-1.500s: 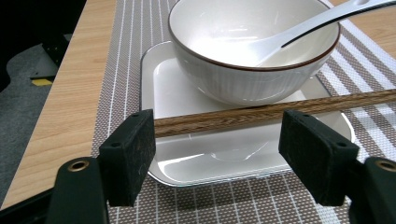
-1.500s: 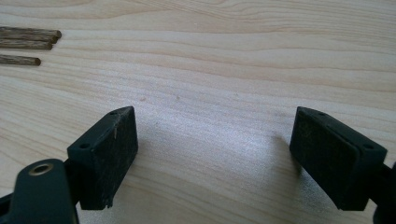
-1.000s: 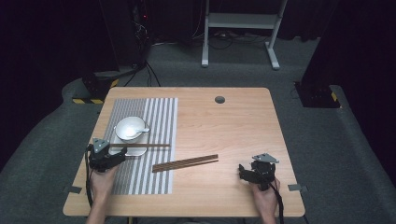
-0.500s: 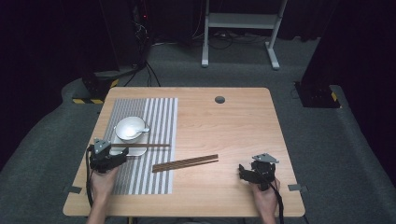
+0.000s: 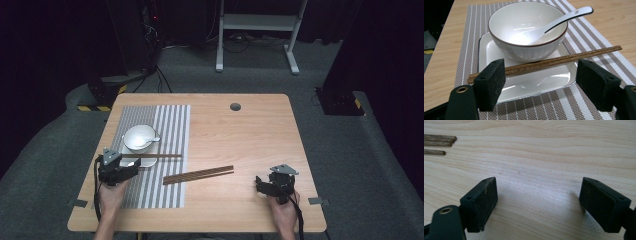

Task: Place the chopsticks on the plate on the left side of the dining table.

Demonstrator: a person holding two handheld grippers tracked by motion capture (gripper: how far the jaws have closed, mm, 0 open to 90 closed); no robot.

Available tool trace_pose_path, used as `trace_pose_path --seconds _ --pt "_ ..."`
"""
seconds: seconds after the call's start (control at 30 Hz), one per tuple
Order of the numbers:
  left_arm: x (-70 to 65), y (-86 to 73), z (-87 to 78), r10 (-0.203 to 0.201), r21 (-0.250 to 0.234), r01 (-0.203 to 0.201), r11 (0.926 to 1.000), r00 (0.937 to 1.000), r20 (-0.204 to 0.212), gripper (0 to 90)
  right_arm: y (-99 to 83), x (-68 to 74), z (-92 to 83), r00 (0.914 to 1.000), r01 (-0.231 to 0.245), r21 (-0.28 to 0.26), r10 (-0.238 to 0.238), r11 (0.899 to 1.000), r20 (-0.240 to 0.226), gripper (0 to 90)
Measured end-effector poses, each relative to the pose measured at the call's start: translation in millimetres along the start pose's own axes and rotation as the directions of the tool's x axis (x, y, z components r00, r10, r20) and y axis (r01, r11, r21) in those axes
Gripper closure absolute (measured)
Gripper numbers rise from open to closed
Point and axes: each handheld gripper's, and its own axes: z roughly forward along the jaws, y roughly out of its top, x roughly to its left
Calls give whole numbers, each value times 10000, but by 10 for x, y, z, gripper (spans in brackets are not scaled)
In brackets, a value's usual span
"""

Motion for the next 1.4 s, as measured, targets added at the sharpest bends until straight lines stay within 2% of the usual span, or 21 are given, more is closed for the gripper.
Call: trace_pose_path --seconds 0.87,1.4 --pt "-163 54 -69 144 -176 -132 9998 9971 743 237 0 0 0 10000 3 -1 -3 10000 -5 148" --pt "-265 61 -162 243 -283 -211 9994 9929 1164 233 0 1 0 10000 1 -1 -1 10000 -4 148"
